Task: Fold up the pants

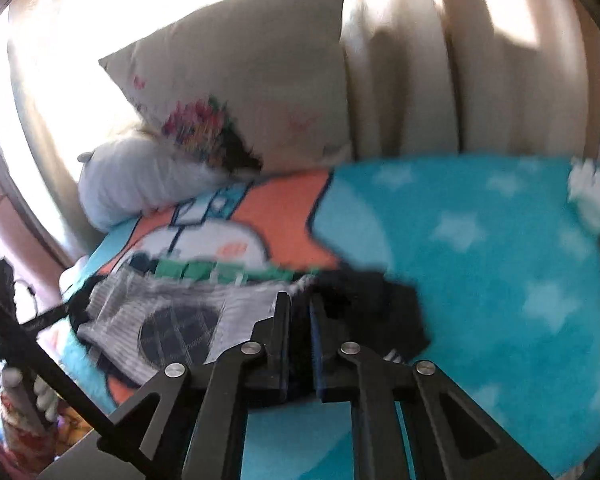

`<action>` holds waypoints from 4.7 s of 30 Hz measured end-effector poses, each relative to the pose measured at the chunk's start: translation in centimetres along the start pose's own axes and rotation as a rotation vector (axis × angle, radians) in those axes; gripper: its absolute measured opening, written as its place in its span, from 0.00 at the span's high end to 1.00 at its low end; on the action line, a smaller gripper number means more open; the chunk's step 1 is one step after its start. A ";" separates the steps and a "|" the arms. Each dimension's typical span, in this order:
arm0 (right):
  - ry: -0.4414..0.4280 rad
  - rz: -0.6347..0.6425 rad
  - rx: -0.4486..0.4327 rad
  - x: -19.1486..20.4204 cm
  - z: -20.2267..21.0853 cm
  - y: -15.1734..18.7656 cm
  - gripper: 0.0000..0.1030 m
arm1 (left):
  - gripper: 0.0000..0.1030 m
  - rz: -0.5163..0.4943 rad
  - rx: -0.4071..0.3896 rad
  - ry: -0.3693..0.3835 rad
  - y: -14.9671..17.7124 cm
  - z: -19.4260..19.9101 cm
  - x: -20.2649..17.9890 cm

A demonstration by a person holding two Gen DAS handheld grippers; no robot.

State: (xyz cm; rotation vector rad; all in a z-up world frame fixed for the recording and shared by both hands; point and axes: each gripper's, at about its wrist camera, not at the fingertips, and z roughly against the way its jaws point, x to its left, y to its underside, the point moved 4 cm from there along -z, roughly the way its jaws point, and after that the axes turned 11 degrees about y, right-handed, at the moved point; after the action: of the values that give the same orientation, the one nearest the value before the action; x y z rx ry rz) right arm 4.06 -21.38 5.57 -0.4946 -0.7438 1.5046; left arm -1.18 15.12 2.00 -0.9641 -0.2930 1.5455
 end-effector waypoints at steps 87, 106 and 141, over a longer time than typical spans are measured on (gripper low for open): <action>-0.503 0.008 0.310 20.4 -10.4 3.0 0.37 | 0.31 -0.063 0.052 -0.159 2.5 -0.9 2.2; -0.002 -0.197 0.076 0.4 -3.2 3.9 0.35 | 0.26 -0.127 0.074 -0.299 2.8 -0.8 0.0; -0.028 -0.335 0.000 -6.9 0.4 6.8 0.25 | 0.26 -0.328 0.069 -0.132 -2.8 -2.0 -13.7</action>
State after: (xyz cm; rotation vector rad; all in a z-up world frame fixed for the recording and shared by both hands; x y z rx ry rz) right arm -0.44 -28.05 0.17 -0.3301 -0.8054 1.2006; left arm 1.14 2.66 8.14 -0.7204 -0.4645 1.3099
